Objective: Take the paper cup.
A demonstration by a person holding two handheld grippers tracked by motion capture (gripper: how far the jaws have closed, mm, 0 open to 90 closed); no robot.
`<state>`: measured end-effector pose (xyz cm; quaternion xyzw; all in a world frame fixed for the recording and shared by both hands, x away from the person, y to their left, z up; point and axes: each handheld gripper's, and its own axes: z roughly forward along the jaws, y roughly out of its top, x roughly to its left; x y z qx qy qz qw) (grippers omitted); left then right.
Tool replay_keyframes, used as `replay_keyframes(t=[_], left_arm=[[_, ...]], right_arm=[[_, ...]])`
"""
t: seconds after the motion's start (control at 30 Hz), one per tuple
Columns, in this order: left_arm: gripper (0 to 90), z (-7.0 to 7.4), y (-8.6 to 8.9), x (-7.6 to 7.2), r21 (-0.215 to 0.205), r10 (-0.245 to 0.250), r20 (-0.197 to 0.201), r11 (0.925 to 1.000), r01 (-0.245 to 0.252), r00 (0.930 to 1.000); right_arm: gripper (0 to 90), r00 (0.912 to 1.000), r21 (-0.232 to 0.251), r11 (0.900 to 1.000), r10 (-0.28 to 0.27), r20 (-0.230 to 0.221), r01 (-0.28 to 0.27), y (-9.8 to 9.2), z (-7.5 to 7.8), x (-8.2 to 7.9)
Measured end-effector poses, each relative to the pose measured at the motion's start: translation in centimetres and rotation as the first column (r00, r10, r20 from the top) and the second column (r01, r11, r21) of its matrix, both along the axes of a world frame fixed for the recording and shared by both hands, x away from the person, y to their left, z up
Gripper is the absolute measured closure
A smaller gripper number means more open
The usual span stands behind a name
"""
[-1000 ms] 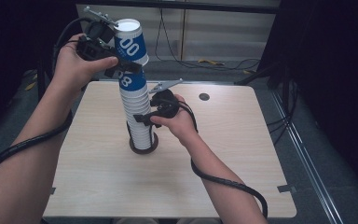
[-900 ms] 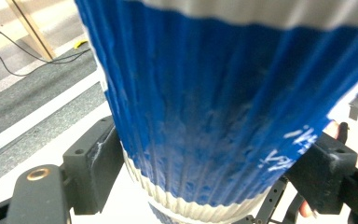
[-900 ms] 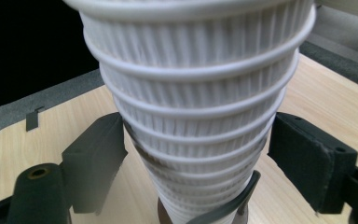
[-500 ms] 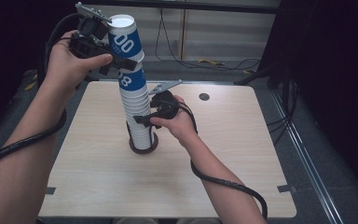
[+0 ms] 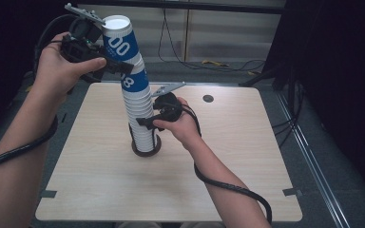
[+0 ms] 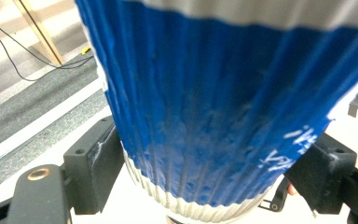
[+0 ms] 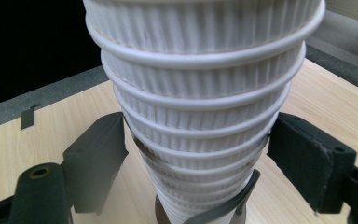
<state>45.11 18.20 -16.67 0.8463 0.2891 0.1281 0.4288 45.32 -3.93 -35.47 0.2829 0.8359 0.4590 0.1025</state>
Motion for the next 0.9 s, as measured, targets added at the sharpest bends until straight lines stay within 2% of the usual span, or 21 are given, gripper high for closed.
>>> replay_keyframes(t=[0.23, 0.47, 0.6, 0.77, 0.9], left_arm=[[19.5, -0.4, 0.2, -0.9, 0.009, -0.023, -0.001, 0.9997, 0.023, 0.9997], [19.5, -1.4, 0.6, -2.4, 0.0, -0.069, 0.011, 0.9976, 0.069, 0.9975], [19.5, -1.6, 1.0, -2.9, -0.018, -0.069, 0.015, 0.9974, 0.07, 0.9975], [19.8, -1.5, 1.4, -3.1, -0.015, -0.056, 0.021, 0.9983, 0.057, 0.9982], [20.1, -1.2, 1.8, -3.4, 0.0, -0.069, 0.015, 0.9976, 0.069, 0.9975]], right_arm=[[19.0, 1.0, -0.009, 1.0, -0.002, 0.007, 0.002, 0.1, 0.0, -0.2], [19.9, 0.9999, -0.018, 1.0, -0.005, 0.011, 0.006, 0.1, -0.1, -0.2], [20.5, 0.9999, -0.02, 1.0, -0.014, 0.008, 0.014, 0.0, -0.4, -0.2], [20.2, 0.9999, -0.013, 1.0, -0.013, 0.007, 0.013, 0.0, -0.4, -0.2], [20.2, 0.9998, -0.009, 1.0, -0.017, 0.008, 0.017, 0.0, -0.4, -0.2]])
